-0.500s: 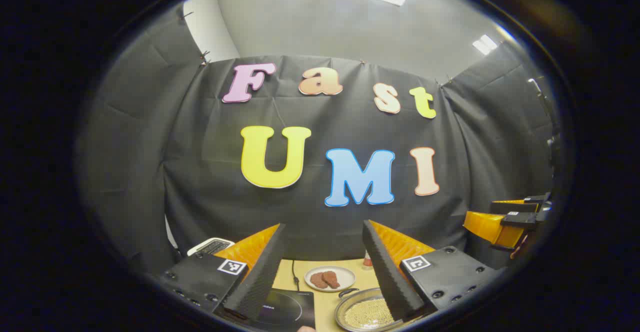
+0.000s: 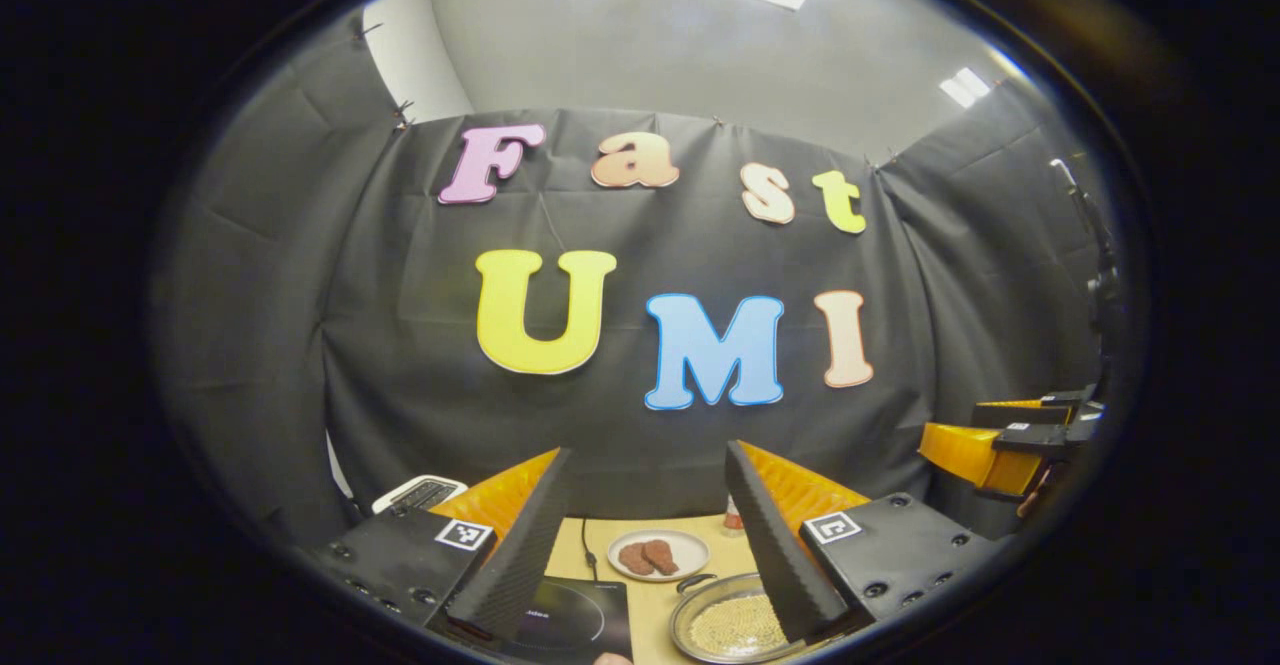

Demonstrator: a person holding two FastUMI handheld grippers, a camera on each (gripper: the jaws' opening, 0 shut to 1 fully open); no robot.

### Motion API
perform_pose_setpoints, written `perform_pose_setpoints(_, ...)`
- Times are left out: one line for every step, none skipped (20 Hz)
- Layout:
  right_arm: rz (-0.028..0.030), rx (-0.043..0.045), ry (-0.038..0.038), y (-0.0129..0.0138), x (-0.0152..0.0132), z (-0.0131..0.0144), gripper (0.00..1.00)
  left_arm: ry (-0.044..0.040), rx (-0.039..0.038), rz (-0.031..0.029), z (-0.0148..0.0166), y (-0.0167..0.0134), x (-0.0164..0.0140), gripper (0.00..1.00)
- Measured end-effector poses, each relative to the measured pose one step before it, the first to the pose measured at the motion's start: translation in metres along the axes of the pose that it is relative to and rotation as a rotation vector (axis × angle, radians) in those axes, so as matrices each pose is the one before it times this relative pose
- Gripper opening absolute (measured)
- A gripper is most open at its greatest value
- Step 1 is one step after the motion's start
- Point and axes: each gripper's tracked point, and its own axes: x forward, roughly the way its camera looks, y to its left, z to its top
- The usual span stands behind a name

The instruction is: First push the handle of the pot to place it horizontally, then grasp the pot with both hands and set it on the induction cooktop.

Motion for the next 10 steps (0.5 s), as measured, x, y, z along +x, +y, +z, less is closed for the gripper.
perform_pose_setpoints(0.00059, -0.00056, 0.00030, -0.00042, -0.00023, 0.00012, 0.96, 0.00319, 0.00144, -0.00001, -0.00093, -0.00009, -0.00079, 0.97)
perform_pose_setpoints(-0.00080, -0.00064, 0.00111, 0.00012, 0.00024, -0.00038, 0.97, 0.00211, 0.00007, 0.00038, -0.00099, 0.00079, -0.00037, 0.97)
perform_pose_setpoints(0.00069, 0.00040, 0.00253, -0.00045, 0.00061, -0.00068, 0.97, 0.00067, 0.00007, -0.00008, 0.00044, -0.00039, -0.00079, 0.97)
perform_pose_setpoints(0.00065, 0.00182, 0.00323, -0.00015, -0.00046, -0.00187, 0.96, -0.00123, 0.00050, 0.00091, -0.00027, 0.00018, -0.00092, 0.97)
perform_pose_setpoints(-0.00004, 0.00090, 0.00531, -0.00095, 0.00142, -0.00158, 0.96, 0.00061, 0.00067, 0.00050, 0.00049, 0.00011, 0.00011, 0.97)
perform_pose_setpoints(0.00066, 0.00093, 0.00640, -0.00040, 0.00047, -0.00297, 0.96, 0.00238, 0.00080, -0.00010, -0.00173, 0.00060, 0.00008, 0.97)
perform_pose_setpoints(0.00198, 0.00106, 0.00700, -0.00032, 0.00025, -0.00290, 0.96, 0.00284, 0.00150, 0.00028, -0.00103, -0.00035, 0.00036, 0.97)
perform_pose_setpoints(-0.00032, -0.00168, 0.00821, -0.00034, 0.00142, -0.00298, 0.96, 0.00268, 0.00225, -0.00039, -0.00335, -0.00070, 0.00097, 0.97)
perform_pose_setpoints(0.00014, -0.00303, 0.00563, -0.00105, 0.00034, -0.00279, 0.96, 0.00257, 0.00198, 0.00130, -0.00168, 0.00087, 0.00033, 0.97)
perform_pose_setpoints(0.00130, -0.00190, 0.00561, 0.00011, -0.00057, -0.00315, 0.97, 0.00183, -0.00002, 0.00094, -0.00180, -0.00014, 0.00056, 0.97)
